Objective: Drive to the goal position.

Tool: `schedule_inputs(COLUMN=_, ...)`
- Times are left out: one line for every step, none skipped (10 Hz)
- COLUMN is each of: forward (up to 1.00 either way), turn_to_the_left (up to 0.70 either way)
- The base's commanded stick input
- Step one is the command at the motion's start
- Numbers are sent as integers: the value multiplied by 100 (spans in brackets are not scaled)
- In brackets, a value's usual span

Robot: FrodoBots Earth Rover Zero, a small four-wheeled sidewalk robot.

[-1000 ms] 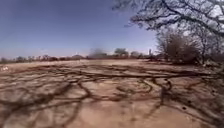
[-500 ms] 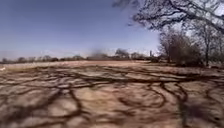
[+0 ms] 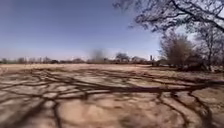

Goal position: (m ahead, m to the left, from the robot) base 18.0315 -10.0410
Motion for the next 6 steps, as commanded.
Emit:
schedule_inputs(forward=100, turn_to_the_left=0)
schedule_inputs(forward=100, turn_to_the_left=0)
schedule_inputs(forward=100, turn_to_the_left=-27)
schedule_inputs(forward=100, turn_to_the_left=-27)
schedule_inputs(forward=100, turn_to_the_left=-27)
schedule_inputs(forward=100, turn_to_the_left=-27)
